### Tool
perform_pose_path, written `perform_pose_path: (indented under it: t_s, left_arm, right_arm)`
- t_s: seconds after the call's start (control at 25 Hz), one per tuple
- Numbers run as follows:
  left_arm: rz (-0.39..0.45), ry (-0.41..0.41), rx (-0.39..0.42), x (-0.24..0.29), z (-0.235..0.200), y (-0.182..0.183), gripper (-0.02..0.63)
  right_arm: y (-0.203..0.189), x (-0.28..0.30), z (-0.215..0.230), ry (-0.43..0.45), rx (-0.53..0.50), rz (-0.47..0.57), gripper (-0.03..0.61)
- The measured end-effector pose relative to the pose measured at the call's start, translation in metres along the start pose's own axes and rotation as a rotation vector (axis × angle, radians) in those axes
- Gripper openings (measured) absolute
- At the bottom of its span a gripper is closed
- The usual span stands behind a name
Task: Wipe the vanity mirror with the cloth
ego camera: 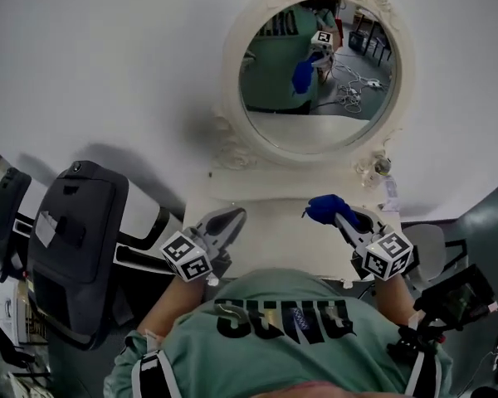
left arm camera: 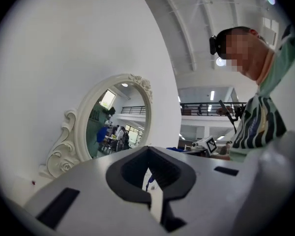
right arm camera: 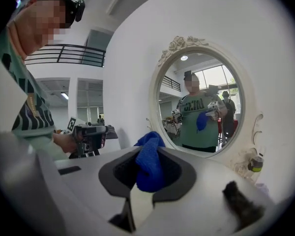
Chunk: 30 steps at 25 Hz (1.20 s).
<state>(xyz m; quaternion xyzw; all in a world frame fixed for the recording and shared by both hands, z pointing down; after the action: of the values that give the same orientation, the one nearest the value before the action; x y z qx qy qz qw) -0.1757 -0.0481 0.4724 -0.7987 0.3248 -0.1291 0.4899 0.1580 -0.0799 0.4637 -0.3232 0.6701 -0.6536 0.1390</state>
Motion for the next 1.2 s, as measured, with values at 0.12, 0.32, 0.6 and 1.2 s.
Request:
perform_pose_path:
  t_s: [0.12,0.32,0.6,1.2]
  left_arm:
    - [0.076,0.093,-0.036,0.024,0.008,-0.001,0.009]
    - [0.107,0.196,-0.049,0.054,0.02,-0.007,0.009]
    - [0.127,0.261,-0.005,0.031,0.001,0.005,0.009]
    - [0.21,0.276,0.023,-0.054,-0.052,0.048,0.009]
  right_arm:
    - [0.006,0.01,0.052,0.083,-0.032,0.042,0.058]
    - [0.042,0.035,0.118,0.096,-0.211,0.091,0.057]
    - [0.18,0.105,0.127,-0.167,-0.617,0.291,0.057]
    - [0.316,0.247,0.114,-0.813,-1.067,0.206,0.058]
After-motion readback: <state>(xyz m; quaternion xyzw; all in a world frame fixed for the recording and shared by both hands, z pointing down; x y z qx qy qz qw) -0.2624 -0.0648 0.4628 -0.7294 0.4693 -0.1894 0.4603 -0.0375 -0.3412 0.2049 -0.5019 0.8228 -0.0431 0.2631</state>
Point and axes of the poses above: the fingertips, and each gripper's own axes: x forward along the fingers, z to its right, y out of its top, the point moved 8 cm from there along -x, backward along the fingers, and after that the axes turned 12 degrees about -x, right-handed, at the moved point
